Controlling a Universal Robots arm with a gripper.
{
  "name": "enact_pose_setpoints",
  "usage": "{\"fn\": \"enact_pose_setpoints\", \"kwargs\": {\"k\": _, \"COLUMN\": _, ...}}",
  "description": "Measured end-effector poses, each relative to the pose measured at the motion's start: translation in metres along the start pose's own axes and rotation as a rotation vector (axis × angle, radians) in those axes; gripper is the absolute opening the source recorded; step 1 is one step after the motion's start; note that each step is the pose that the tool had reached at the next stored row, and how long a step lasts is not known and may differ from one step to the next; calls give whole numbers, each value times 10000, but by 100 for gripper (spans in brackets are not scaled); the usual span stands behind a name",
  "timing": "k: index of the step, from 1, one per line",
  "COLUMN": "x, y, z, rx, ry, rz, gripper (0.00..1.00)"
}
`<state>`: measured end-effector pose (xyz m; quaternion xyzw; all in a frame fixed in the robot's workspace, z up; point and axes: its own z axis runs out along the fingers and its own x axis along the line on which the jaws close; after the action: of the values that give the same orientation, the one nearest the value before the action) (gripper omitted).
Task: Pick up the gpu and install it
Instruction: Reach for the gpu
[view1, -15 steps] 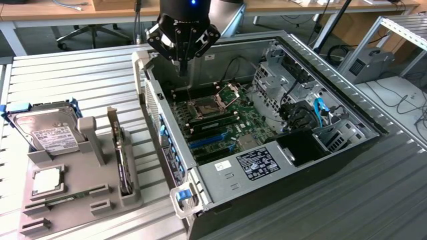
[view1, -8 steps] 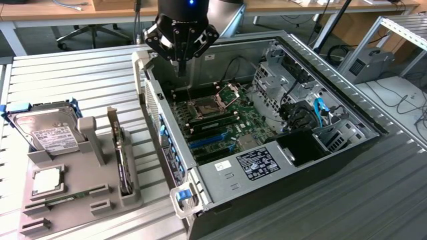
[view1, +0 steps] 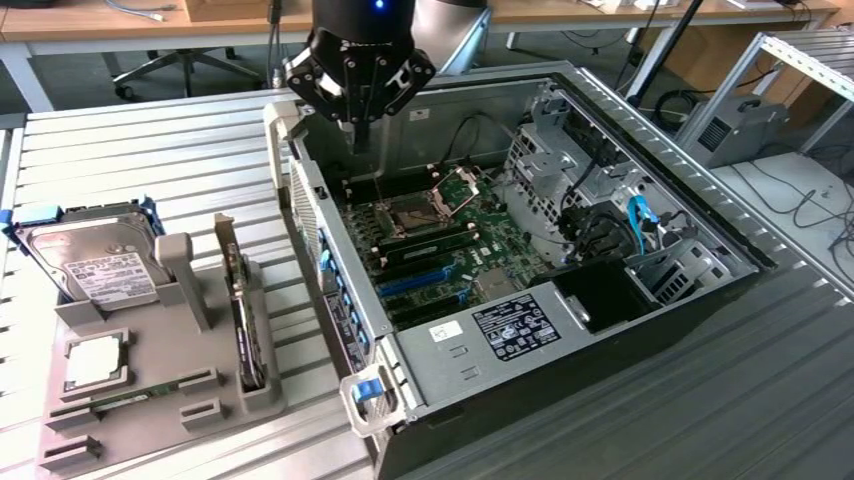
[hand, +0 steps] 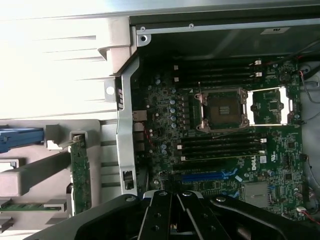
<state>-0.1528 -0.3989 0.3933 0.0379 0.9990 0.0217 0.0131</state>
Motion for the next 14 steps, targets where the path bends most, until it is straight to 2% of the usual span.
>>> {"fn": "enact_pose_setpoints", "kwargs": {"k": 14, "x": 47, "y": -3, "z": -1, "rx": 0, "ry": 0, "rz": 0, "gripper": 11}}
